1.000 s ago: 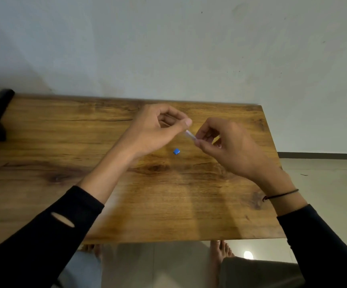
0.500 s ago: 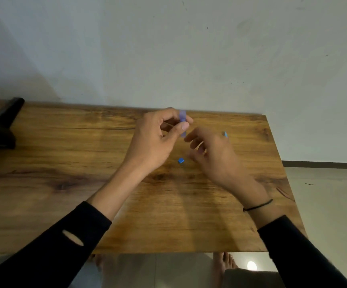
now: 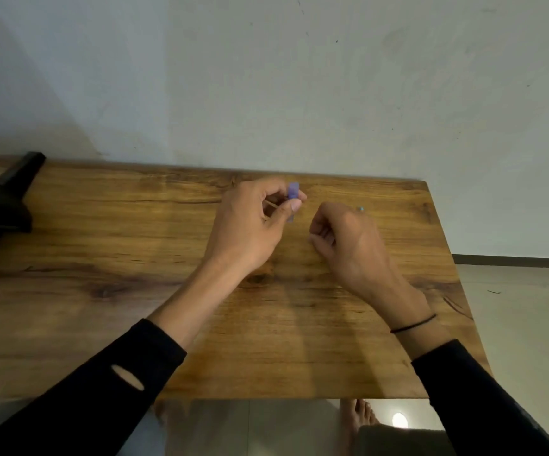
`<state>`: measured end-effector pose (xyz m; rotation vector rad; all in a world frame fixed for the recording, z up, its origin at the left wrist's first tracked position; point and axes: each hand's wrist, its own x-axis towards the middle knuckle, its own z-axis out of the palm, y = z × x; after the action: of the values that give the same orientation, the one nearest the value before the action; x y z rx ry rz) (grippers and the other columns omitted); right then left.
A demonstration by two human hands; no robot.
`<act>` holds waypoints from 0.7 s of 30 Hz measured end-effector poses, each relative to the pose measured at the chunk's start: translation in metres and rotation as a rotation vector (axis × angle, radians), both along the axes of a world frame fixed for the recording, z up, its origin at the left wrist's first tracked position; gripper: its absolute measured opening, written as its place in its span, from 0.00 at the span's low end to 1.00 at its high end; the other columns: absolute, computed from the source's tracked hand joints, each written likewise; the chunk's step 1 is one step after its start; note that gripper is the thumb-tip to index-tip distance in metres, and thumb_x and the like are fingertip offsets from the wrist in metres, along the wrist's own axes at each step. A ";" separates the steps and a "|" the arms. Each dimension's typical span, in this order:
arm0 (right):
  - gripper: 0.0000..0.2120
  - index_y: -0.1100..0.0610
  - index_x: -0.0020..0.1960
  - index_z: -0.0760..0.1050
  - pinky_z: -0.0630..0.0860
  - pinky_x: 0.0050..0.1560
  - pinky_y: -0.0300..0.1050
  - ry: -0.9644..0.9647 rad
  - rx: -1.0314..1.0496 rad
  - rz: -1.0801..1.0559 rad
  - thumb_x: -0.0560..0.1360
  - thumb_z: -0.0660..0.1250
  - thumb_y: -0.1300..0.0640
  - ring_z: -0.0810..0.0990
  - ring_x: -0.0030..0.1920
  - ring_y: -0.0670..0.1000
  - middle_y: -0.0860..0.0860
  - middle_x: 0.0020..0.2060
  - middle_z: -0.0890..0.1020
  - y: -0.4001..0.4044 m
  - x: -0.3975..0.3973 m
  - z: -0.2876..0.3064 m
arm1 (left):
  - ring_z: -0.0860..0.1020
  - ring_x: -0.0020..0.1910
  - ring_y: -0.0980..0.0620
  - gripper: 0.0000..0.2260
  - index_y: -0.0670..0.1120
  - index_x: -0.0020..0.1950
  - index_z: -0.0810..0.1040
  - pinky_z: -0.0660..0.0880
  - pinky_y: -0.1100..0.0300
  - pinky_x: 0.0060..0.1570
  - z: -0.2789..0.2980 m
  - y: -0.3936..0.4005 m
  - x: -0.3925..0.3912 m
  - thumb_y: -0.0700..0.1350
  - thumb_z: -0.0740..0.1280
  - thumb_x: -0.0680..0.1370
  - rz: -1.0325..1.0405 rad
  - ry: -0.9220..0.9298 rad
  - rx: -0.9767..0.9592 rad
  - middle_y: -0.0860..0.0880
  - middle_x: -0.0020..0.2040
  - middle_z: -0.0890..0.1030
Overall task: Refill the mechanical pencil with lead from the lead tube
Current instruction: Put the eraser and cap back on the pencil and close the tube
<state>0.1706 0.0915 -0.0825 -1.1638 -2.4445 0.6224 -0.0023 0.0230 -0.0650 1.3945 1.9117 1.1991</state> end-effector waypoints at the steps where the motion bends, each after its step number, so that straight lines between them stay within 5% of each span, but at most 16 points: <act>1: 0.07 0.55 0.46 0.78 0.78 0.41 0.48 0.056 -0.021 -0.025 0.76 0.75 0.64 0.80 0.38 0.48 0.48 0.39 0.82 0.003 0.002 0.003 | 0.87 0.45 0.55 0.04 0.52 0.54 0.89 0.83 0.55 0.51 0.000 0.000 0.000 0.45 0.74 0.83 -0.003 0.006 -0.009 0.55 0.44 0.89; 4: 0.05 0.54 0.47 0.80 0.81 0.35 0.38 0.288 -0.107 -0.109 0.79 0.75 0.62 0.83 0.40 0.46 0.45 0.40 0.84 0.005 0.004 0.016 | 0.88 0.45 0.57 0.04 0.54 0.55 0.88 0.84 0.53 0.52 0.000 -0.002 0.003 0.48 0.74 0.83 -0.020 0.042 -0.030 0.58 0.44 0.88; 8: 0.05 0.55 0.51 0.79 0.84 0.32 0.40 0.488 -0.206 -0.134 0.82 0.72 0.63 0.87 0.42 0.47 0.49 0.44 0.84 0.002 0.004 0.031 | 0.87 0.48 0.59 0.04 0.56 0.56 0.87 0.85 0.52 0.54 0.001 -0.004 0.009 0.49 0.74 0.83 -0.055 0.067 -0.050 0.60 0.47 0.87; 13: 0.08 0.55 0.52 0.84 0.85 0.48 0.43 0.434 -0.071 -0.043 0.80 0.73 0.68 0.87 0.45 0.47 0.52 0.48 0.84 0.000 0.002 0.037 | 0.86 0.47 0.54 0.04 0.56 0.55 0.86 0.85 0.48 0.50 0.001 -0.005 0.012 0.49 0.72 0.84 -0.083 0.146 -0.071 0.58 0.48 0.87; 16: 0.08 0.57 0.53 0.85 0.84 0.49 0.49 0.377 -0.021 0.019 0.79 0.73 0.67 0.86 0.47 0.49 0.51 0.48 0.85 0.003 0.003 0.034 | 0.86 0.49 0.52 0.04 0.56 0.56 0.85 0.84 0.47 0.50 0.000 -0.004 0.014 0.51 0.71 0.84 -0.097 0.223 -0.092 0.55 0.51 0.88; 21: 0.14 0.53 0.59 0.77 0.82 0.49 0.36 0.398 -0.021 0.027 0.78 0.76 0.65 0.86 0.49 0.46 0.47 0.46 0.86 0.004 0.005 0.035 | 0.83 0.45 0.52 0.03 0.58 0.55 0.84 0.81 0.50 0.46 -0.002 -0.006 0.015 0.52 0.71 0.84 -0.068 0.356 -0.109 0.56 0.49 0.85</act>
<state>0.1755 0.0957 -0.0475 -0.9118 -2.1226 0.8031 0.0129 0.0173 -0.0673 1.6864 2.1071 0.8433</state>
